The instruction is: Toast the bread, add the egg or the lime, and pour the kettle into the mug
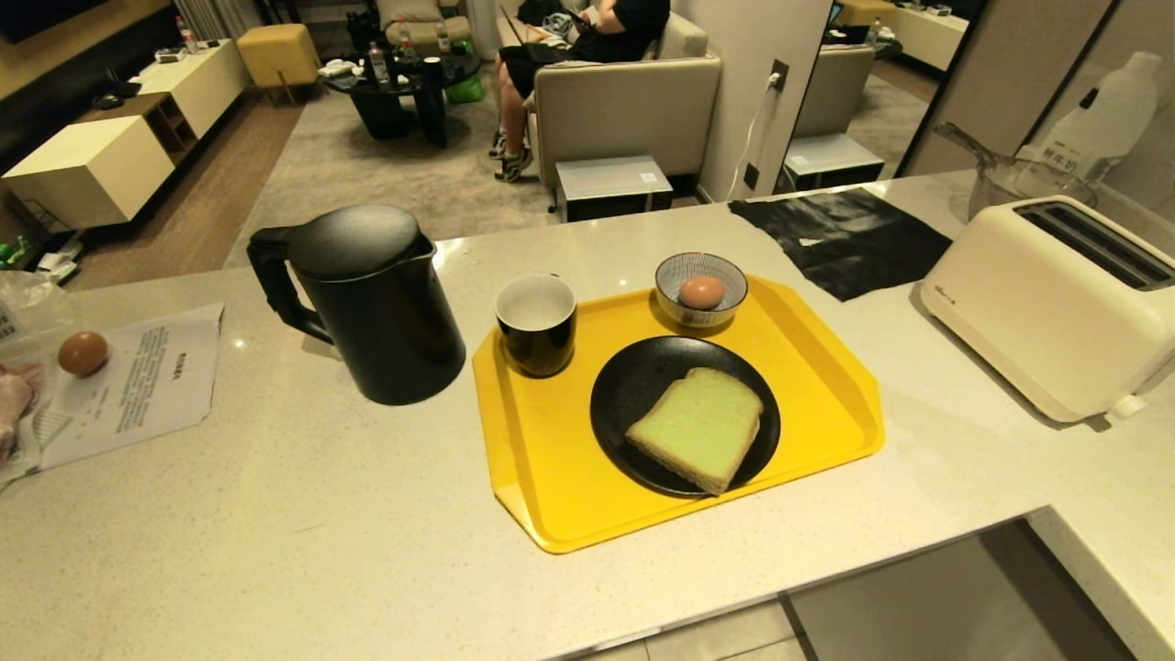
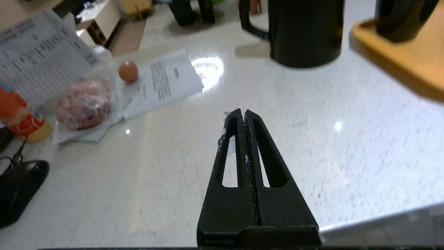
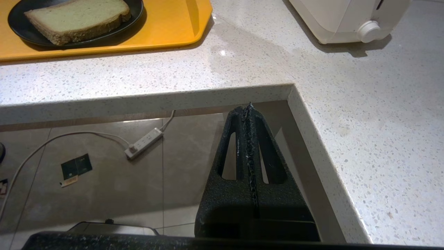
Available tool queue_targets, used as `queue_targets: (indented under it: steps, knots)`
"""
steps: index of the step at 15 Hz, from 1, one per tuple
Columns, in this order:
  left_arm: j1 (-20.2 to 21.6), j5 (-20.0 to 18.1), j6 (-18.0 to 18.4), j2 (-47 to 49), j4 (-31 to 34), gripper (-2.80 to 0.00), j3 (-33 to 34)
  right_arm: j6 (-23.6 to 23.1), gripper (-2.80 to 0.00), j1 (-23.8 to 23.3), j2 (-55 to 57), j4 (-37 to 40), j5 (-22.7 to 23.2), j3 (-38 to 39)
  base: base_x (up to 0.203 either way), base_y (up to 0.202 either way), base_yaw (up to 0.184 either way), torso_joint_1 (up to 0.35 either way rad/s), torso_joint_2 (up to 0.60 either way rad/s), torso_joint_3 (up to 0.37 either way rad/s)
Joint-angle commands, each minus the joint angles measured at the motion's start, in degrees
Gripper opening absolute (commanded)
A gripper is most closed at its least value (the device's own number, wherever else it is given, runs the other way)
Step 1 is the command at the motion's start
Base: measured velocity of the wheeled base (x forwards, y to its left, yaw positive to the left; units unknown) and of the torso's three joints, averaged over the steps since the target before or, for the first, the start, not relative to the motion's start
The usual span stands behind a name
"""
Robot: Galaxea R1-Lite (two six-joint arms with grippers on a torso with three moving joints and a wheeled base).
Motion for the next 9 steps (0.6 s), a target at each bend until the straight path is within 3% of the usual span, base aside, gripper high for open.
queue_targets:
  steps: [1, 5, 6, 9]
  knots:
    - [0.0, -0.6, -0.5, -0.1, 3.5, -2.8, 1.5, 0.0, -2.8, 0.0, 0.1, 0.0, 0.0, 1.5, 0.0, 0.0, 0.0, 0.0, 0.0, 0.0]
    - [0.0, -7.9, -0.9, -0.1, 7.9, -2.8, 1.6, 0.0, -2.8, 0.0, 0.1, 0.0, 0.0, 1.5, 0.0, 0.0, 0.0, 0.0, 0.0, 0.0]
    - [0.0, -8.3, -1.8, -0.1, 9.5, -2.8, 1.6, 0.0, -2.8, 0.0, 0.1, 0.0, 0.0, 1.5, 0.0, 0.0, 0.0, 0.0, 0.0, 0.0]
    - [0.0, -7.4, -8.8, -0.1, 11.9, -2.8, 1.2, 0.0, -2.8, 0.0, 0.1, 0.0, 0.0, 1.5, 0.0, 0.0, 0.0, 0.0, 0.0, 0.0]
